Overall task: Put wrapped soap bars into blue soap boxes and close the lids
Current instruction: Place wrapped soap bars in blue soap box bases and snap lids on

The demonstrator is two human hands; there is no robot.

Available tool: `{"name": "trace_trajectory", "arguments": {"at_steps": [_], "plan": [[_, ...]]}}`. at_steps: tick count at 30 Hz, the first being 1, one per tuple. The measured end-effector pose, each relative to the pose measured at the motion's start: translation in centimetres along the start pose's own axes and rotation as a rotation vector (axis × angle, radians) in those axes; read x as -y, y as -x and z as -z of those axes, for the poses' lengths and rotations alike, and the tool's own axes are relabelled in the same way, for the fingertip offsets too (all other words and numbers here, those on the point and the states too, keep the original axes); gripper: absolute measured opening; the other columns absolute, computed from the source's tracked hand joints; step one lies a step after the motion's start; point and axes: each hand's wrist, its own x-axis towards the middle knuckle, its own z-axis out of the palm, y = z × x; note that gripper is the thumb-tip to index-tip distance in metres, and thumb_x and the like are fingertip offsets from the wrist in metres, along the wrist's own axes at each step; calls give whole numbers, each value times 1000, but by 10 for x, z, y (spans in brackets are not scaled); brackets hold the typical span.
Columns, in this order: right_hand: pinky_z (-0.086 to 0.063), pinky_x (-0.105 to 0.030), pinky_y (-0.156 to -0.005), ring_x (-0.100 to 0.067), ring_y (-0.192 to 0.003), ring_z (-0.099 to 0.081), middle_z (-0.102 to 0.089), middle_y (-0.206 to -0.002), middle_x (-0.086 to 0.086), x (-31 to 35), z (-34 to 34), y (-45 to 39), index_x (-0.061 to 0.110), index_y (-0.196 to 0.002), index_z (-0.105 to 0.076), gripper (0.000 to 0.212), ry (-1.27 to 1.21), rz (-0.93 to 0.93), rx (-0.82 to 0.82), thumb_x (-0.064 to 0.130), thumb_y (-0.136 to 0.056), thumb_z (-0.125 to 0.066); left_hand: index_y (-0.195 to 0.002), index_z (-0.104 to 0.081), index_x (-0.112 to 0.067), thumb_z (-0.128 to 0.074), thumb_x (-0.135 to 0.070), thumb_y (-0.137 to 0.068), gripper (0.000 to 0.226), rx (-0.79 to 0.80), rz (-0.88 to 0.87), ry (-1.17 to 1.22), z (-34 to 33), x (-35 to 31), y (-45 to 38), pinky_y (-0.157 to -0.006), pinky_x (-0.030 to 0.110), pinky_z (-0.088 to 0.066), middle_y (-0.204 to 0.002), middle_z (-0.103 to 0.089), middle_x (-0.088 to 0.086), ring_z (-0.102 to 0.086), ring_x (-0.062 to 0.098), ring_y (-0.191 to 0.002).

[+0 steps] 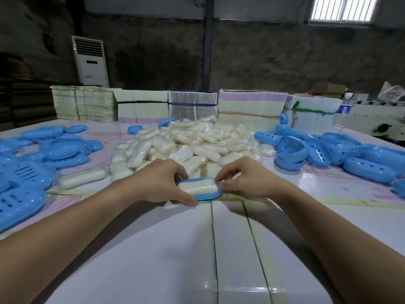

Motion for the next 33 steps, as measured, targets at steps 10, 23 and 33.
{"name": "trace_trajectory", "arguments": {"at_steps": [10,23,33], "plan": [[-48,-14,-76,5,-95,-54,-67,-90,23,-7,0,-8,43,-87,-72,16,100,74,-19,29,-80,-72,-103,-68,-35,-78,-74,-49,67,-42,-40,-28,-9,-9,-6,-65,27,-53,-84,-65,-14,-60,5,-76],[-29,-50,-100,-33,-124,-34,-52,-126,-3,-56,41,-12,28,-118,-60,34,1034,-466,-389,23,-84,-61,-112,-66,-39,-68,-80,-46,77,-152,-155,195,-30,2,0,-68,10,-45,-94,-61,-24,-51,-16,-92],[-34,-33,-65,-28,-100,-47,-66,-102,-5,-94,48,6,18,-101,-68,16,750,-352,-548,14,-86,-64,-103,-58,-49,-59,-83,-48,65,-161,-184,142,-31,-1,-1,-68,11,-38,-96,-62,-24,-52,-15,-91]]}}
